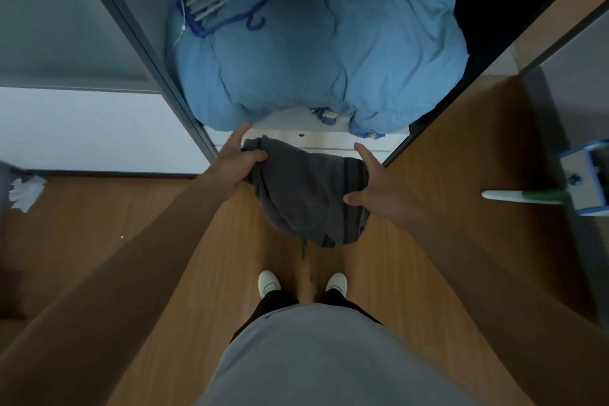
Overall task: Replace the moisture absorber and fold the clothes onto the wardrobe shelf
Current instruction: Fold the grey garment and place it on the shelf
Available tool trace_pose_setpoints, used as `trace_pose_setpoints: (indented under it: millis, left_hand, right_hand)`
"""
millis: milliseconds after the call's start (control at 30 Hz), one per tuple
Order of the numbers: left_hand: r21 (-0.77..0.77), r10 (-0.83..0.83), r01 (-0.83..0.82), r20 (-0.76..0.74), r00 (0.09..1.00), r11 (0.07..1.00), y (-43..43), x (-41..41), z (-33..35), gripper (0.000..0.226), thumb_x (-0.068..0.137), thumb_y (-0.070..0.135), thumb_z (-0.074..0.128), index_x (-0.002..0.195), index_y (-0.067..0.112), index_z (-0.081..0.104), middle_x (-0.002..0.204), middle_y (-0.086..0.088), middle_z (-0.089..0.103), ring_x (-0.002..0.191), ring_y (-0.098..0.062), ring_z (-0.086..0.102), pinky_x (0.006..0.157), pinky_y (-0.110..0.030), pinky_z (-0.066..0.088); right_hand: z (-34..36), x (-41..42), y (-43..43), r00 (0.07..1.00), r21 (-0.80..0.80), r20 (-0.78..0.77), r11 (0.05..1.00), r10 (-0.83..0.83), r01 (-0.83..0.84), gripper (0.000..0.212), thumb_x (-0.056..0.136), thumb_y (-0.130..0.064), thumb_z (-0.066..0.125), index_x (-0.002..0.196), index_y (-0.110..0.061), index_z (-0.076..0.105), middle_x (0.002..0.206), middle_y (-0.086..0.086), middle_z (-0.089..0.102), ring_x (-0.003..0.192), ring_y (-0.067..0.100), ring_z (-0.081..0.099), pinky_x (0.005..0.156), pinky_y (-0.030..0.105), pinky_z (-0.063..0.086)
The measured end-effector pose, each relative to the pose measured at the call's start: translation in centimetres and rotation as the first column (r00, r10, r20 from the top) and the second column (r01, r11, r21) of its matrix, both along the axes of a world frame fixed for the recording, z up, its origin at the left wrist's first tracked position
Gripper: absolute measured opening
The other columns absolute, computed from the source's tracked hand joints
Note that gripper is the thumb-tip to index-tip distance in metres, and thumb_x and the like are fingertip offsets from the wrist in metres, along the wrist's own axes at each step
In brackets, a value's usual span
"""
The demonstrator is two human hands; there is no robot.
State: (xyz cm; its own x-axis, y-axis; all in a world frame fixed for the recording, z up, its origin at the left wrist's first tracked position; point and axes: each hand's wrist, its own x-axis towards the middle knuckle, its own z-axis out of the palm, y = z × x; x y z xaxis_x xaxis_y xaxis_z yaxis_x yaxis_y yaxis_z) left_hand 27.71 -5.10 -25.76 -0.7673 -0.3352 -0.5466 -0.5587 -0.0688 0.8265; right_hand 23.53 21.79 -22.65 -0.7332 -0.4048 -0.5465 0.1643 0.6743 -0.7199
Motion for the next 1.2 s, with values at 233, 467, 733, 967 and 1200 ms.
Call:
trace_pose_setpoints:
  millis: [233, 467, 733, 967, 1200]
  left_hand:
    - [0.201, 0.002, 0.039, -0.199, 0.98, 0.979, -0.5, -1.1, 4.5, 0.042, 0.088, -0.008, 0.045, 0.108, 0.016, 0.072, 0.106, 0.0, 0.071, 0.098, -0.016, 0.066, 0.077, -0.021, 0.057]
    - [0.022, -0.246, 0.254, -0.183, 0.952, 0.967, -4.5, -2.2, 8.7, 0.033, 0.074, 0.029, 0.081, 0.106, 0.028, 0.073, 0.116, -0.001, 0.07, 0.106, -0.017, 0.068, 0.089, -0.029, 0.057]
    - [-0.547, -0.565, 0.487, 0.031, 0.824, 0.681, -6.7, -2.9, 10.8, 0.108, 0.055, 0.033, 0.095, 0.142, 0.033, 0.031, 0.135, 0.002, 0.045, 0.116, -0.021, 0.051, 0.095, -0.039, 0.052]
    - [-0.597, -0.441, 0.275, -0.15, 0.885, 0.754, -9.0, -3.7, 14.1, 0.054, 0.074, 0.007, 0.073, 0.118, 0.033, 0.053, 0.105, 0.004, 0.06, 0.092, -0.018, 0.061, 0.068, -0.029, 0.055]
    - [-0.3, -0.279, 0.12, -0.575, 0.769, 0.946, -10.9, -6.2, 22.4, 0.049, 0.057, 0.002, 0.059, 0.098, 0.027, 0.068, 0.091, 0.003, 0.067, 0.078, -0.014, 0.065, 0.052, -0.028, 0.053]
  right_hand:
    - [1.6, -0.3, -2.7, 0.95, 0.307, -0.202, 0.936, 0.239, -0.17, 0.074, 0.085, -0.008, 0.073, 0.148, -0.012, 0.034, 0.142, 0.012, 0.051, 0.13, 0.027, 0.049, 0.101, 0.03, 0.039]
    - [5.8, -3.8, -5.8, 0.74, 0.386, -0.633, 0.921, 0.228, 0.046, 0.026, 0.081, -0.023, 0.069, 0.106, -0.027, 0.064, 0.098, 0.001, 0.069, 0.097, 0.027, 0.063, 0.075, 0.034, 0.042]
    - [9.7, -6.3, -9.1, 0.657, 0.364, -0.707, 0.931, 0.262, 0.02, 0.027, 0.073, -0.035, 0.073, 0.099, -0.032, 0.066, 0.09, -0.006, 0.067, 0.091, 0.023, 0.062, 0.074, 0.033, 0.037]
    - [13.7, -7.7, -11.3, 0.502, 0.238, -0.844, 0.971, 0.19, 0.033, 0.028, 0.072, -0.044, 0.072, 0.098, -0.034, 0.069, 0.091, -0.006, 0.07, 0.091, 0.024, 0.064, 0.074, 0.034, 0.044]
    - [18.4, -10.1, -13.9, 0.262, -0.096, -0.956, 0.983, -0.135, 0.155, 0.03, 0.078, -0.04, 0.068, 0.107, -0.033, 0.064, 0.094, -0.008, 0.068, 0.09, 0.02, 0.063, 0.066, 0.029, 0.036]
